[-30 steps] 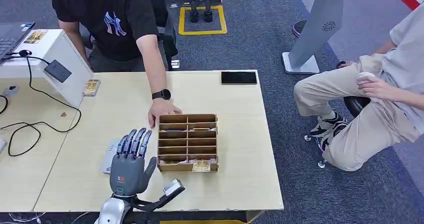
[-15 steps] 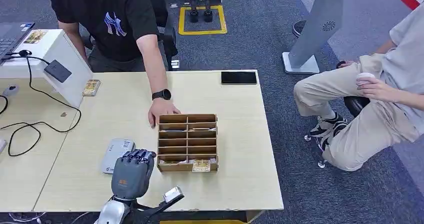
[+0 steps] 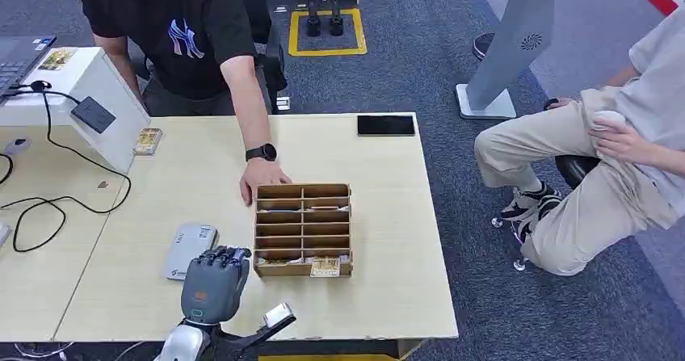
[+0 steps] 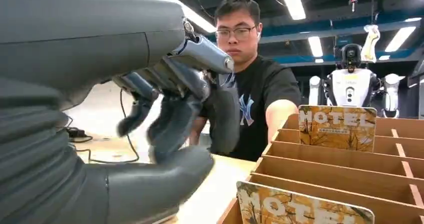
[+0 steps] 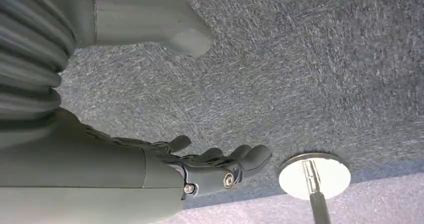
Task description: Pass the card to the sensor for recognition and then transmit it.
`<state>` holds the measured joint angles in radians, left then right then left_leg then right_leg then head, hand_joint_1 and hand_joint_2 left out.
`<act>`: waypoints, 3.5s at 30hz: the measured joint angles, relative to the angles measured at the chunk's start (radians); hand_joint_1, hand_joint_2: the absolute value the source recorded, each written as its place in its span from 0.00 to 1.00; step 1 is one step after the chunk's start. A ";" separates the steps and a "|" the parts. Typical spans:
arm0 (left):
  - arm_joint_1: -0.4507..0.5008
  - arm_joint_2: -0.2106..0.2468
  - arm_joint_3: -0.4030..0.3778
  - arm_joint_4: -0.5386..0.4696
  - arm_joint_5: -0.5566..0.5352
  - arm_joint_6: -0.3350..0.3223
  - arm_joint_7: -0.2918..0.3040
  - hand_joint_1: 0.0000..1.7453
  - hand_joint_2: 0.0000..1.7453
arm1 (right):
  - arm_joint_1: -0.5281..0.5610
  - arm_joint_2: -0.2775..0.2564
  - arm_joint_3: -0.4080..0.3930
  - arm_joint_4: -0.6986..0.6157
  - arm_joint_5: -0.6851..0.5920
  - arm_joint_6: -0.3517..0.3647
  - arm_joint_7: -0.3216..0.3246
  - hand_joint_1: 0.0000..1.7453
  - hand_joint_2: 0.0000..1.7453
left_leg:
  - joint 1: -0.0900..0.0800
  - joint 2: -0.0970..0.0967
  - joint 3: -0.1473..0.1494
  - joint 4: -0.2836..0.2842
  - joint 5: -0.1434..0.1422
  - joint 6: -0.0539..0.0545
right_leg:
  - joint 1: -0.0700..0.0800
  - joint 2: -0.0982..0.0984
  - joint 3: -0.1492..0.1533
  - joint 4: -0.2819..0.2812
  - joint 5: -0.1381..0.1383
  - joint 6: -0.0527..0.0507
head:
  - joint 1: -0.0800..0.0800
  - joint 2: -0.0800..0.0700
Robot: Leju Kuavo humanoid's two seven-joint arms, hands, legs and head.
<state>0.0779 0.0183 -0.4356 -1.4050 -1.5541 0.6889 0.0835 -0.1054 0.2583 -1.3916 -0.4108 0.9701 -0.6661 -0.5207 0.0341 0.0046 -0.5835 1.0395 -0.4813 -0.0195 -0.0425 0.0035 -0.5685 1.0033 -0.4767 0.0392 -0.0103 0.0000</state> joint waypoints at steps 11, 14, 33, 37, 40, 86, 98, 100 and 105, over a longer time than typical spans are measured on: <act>0.044 -0.157 0.145 -0.135 0.273 0.000 -0.492 0.00 1.00 | 0.002 0.004 -0.016 -0.009 0.006 0.000 0.004 0.00 1.00 | -0.001 0.000 0.000 0.000 0.000 0.000 | -0.001 0.000 0.000 0.000 0.000 0.000 | 0.000 0.000; 0.057 -0.249 0.274 -0.148 0.333 0.001 -0.640 0.00 1.00 | 0.002 0.010 -0.026 -0.015 0.020 0.000 0.004 0.00 1.00 | -0.001 0.000 0.000 0.000 0.000 0.001 | -0.001 0.000 0.000 0.000 0.000 0.000 | 0.000 0.000; 0.096 -0.315 0.421 -0.152 0.308 0.004 -0.713 0.00 1.00 | 0.001 0.014 -0.047 -0.021 0.033 0.000 0.000 0.00 1.00 | -0.001 0.000 0.000 0.000 0.000 0.001 | -0.001 0.000 0.000 0.000 0.000 0.000 | 0.001 0.000; 0.103 -0.317 0.421 -0.148 0.307 0.004 -0.714 0.00 1.00 | 0.001 0.014 -0.047 -0.021 0.034 0.000 0.000 0.00 1.00 | -0.001 0.000 0.000 0.000 0.000 0.001 | -0.001 -0.001 0.000 0.000 0.000 0.000 | 0.001 0.000; 0.110 -0.317 0.421 -0.146 0.299 0.004 -0.715 0.00 1.00 | 0.001 0.014 -0.047 -0.021 0.032 0.000 -0.001 0.00 1.00 | -0.001 0.000 0.000 0.000 0.000 0.001 | -0.001 -0.001 0.000 0.000 0.000 0.000 | 0.001 0.000; 0.014 -0.140 0.084 0.099 0.281 0.004 -0.445 0.00 1.00 | 0.000 0.000 -0.036 0.007 0.039 0.000 -0.018 0.00 1.00 | -0.001 0.000 0.000 0.000 0.000 0.001 | -0.001 0.000 0.000 0.000 0.000 0.000 | 0.000 0.000; -0.026 -0.142 0.084 0.142 0.225 0.004 -0.373 0.00 1.00 | 0.000 -0.003 -0.021 0.014 0.056 0.000 -0.018 0.00 1.00 | -0.001 0.000 0.000 0.000 0.000 0.001 | -0.001 0.000 0.000 0.000 0.000 0.000 | 0.001 0.000; -0.029 -0.142 0.084 0.143 0.216 0.004 -0.367 0.00 1.00 | 0.000 -0.003 -0.021 0.015 0.058 0.000 -0.018 0.00 1.00 | -0.001 0.000 0.000 0.000 0.000 0.001 | -0.001 0.000 0.000 0.000 0.000 0.000 | 0.001 0.000; -0.034 -0.143 0.084 0.143 0.210 0.004 -0.365 0.00 1.00 | 0.000 -0.003 -0.021 0.016 0.058 0.000 -0.018 0.00 1.00 | -0.001 0.000 0.000 0.000 0.000 0.001 | -0.001 0.000 0.000 0.000 0.000 0.000 | 0.001 0.000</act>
<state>0.0442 -0.1244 -0.3517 -1.2619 -1.3439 0.6931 -0.2815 -0.1056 0.2552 -1.4126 -0.3952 1.0281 -0.6661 -0.5386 0.0330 0.0044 -0.5836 1.0397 -0.4816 -0.0188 -0.0437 0.0031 -0.5684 1.0033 -0.4766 0.0396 -0.0095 0.0000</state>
